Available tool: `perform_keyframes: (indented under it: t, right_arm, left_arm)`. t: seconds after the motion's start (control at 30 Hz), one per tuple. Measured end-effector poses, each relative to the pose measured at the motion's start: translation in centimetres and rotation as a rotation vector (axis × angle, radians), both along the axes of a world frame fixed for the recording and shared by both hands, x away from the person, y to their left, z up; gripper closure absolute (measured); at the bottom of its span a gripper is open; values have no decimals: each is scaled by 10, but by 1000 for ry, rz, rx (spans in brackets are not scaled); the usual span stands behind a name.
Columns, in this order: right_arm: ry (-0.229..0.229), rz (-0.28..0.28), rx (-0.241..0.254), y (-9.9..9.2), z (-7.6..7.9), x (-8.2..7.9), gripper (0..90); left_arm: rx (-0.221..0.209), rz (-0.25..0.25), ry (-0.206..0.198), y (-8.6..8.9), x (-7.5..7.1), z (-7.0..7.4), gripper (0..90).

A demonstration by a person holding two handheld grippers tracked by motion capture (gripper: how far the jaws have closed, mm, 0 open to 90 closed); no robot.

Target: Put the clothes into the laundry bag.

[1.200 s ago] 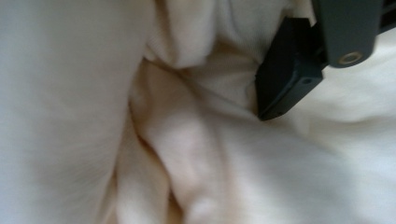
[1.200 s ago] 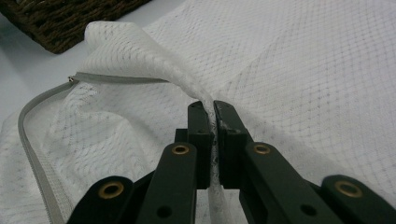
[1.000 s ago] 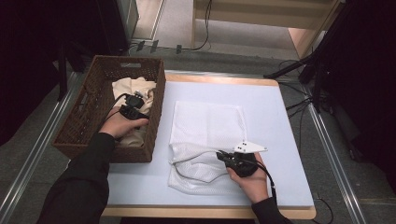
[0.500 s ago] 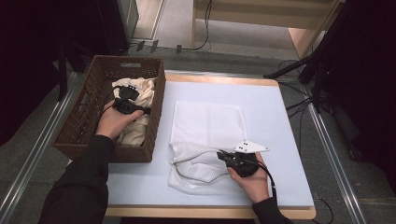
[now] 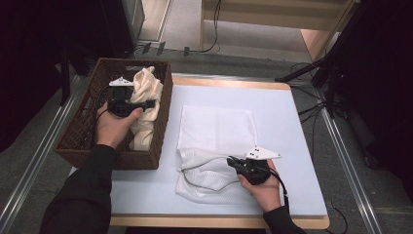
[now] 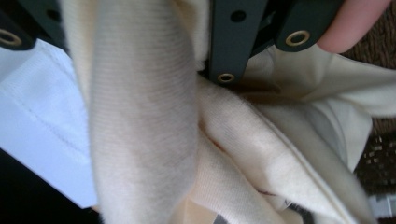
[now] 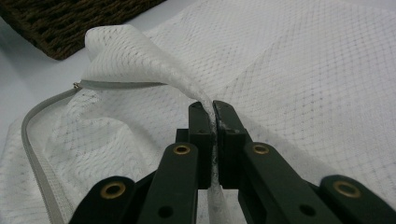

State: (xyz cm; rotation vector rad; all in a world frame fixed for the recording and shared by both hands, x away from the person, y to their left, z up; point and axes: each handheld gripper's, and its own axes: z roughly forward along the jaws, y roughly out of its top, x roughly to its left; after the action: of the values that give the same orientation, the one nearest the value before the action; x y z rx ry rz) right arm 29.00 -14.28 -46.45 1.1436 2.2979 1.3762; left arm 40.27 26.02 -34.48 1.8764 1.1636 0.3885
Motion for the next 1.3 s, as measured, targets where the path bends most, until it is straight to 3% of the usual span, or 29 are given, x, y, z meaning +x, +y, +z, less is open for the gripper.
perform_keyframes:
  t: [0.17, 0.23, 0.37, 0.57, 0.67, 0.87, 1.03, 1.13, 1.27, 1.3]
  right_arm:
    - [0, -3, 1, 0, 0, 1, 875]
    - [-3, -2, 0, 0, 0, 1, 878]
    - [-3, -1, 4, -1, 0, 0, 882]
    - [-9, -5, 13, -2, 1, 1, 884]
    - [-12, -7, 15, -3, 1, 1, 885]
    - [-18, -16, 19, -7, 2, 2, 886]
    - [-19, -48, 43, -13, 3, 4, 886]
    - [-22, -55, 44, -14, 3, 4, 886]
    - [-23, -67, 43, -15, 3, 4, 886]
    - [-24, -70, 39, -17, 2, 4, 886]
  left_arm:
    - [-38, -13, -59, -3, -9, 9, 743]
    - [-73, -30, -73, -6, -13, 13, 746]
    - [-103, -75, -83, -22, -21, 20, 747]
    - [-90, -135, -70, -64, -34, 17, 748]
    - [-78, -151, -75, -77, -38, 16, 749]
    - [-72, -211, -74, -104, -56, 8, 751]
    - [-134, -279, -54, -119, -77, 0, 751]
    - [-112, -321, -53, -135, -93, -10, 751]
    - [-147, -375, -33, -149, -113, -27, 750]
    - [-137, -389, -29, -154, -124, -37, 750]
